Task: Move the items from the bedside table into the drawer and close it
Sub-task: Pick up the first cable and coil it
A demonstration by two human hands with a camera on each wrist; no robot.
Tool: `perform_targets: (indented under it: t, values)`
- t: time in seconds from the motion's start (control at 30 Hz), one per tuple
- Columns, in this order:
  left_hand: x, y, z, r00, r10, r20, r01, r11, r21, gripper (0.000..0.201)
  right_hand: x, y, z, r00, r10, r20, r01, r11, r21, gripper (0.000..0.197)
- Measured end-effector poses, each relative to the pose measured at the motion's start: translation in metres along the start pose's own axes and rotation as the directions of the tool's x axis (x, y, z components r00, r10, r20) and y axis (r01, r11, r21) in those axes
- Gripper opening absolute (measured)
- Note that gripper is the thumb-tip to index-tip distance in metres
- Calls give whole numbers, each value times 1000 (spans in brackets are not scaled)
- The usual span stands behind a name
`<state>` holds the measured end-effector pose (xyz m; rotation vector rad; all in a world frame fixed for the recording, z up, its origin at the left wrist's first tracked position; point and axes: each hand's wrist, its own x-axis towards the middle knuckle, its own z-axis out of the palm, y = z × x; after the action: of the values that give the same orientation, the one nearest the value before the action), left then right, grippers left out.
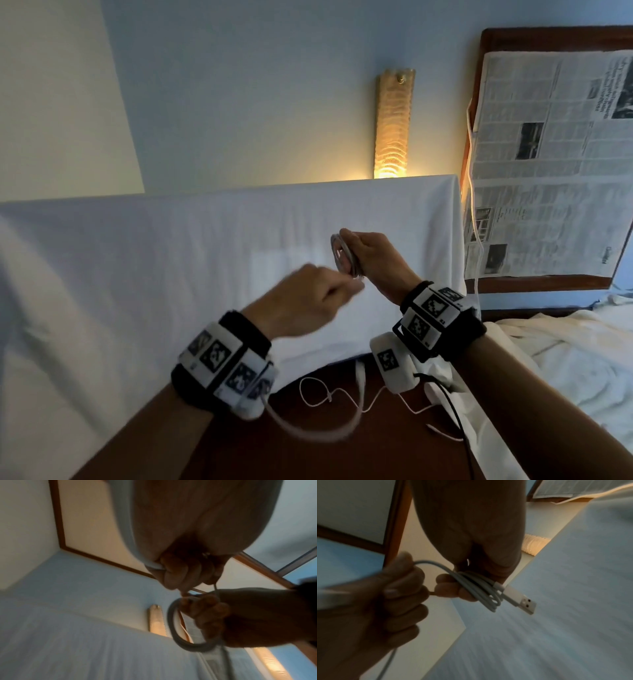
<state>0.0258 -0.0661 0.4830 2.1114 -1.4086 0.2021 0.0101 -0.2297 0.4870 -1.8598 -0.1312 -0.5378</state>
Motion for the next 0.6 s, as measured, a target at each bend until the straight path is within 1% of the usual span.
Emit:
perform_targets:
  t: [0.03,0.07,0.1,0.13,0.17,0.2,0.23,0.27,0.3,0.33,0.37,0.43,0.5,0.57,0.6]
  values:
    - [3,-1,-11,994,24,-103,-16,997,70,37,-1,-1,1,1000,-1,26,1,1000,27,51]
    - [7,-3,-20,977,54,-205,-25,990,140,35,-1,-2,1,998,-7,56,4,998,66,50]
    - [10,-5,-27,954,90,-286,-34,980,194,35,-2,-4,1,997,-13,76,5,995,100,49]
    - [13,-8,-32,934,115,-339,-44,977,210,32,-2,-6,1,996,-12,90,1,992,122,47]
    - [16,-12,-34,916,122,-383,-50,980,193,27,-3,-9,0,994,-9,105,-4,992,126,45]
    - [18,-14,-36,901,104,-420,-51,990,135,23,-3,-12,0,992,-3,123,-13,992,129,44]
    - [21,-19,-36,896,55,-440,-33,998,58,21,-5,-16,0,989,4,148,-26,989,146,42]
    - [21,-20,-36,900,-9,-436,-6,999,-33,27,-6,-18,1,984,10,179,-43,983,179,40]
    - [21,-23,-34,911,-84,-404,39,992,-119,33,-7,-21,1,977,12,213,-59,975,213,38]
    - [20,-26,-31,920,-152,-360,83,976,-200,32,-8,-23,1,971,15,240,-73,969,236,37]
    - [18,-28,-29,926,-199,-320,113,957,-267,29,-8,-24,1,966,18,256,-84,965,247,38]
    - [15,-30,-24,922,-286,-262,167,901,-400,42,-7,-25,0,964,36,265,-108,958,264,40]
    - [15,-26,-23,920,-347,-183,206,824,-528,52,-4,-25,-1,962,59,265,-142,942,306,41]
    - [17,-23,-21,922,-363,-132,213,763,-611,48,-1,-25,-1,962,81,262,-170,926,338,41]
    - [18,-21,-21,920,-368,-132,214,757,-618,46,1,-25,1,964,84,251,-169,926,338,41]
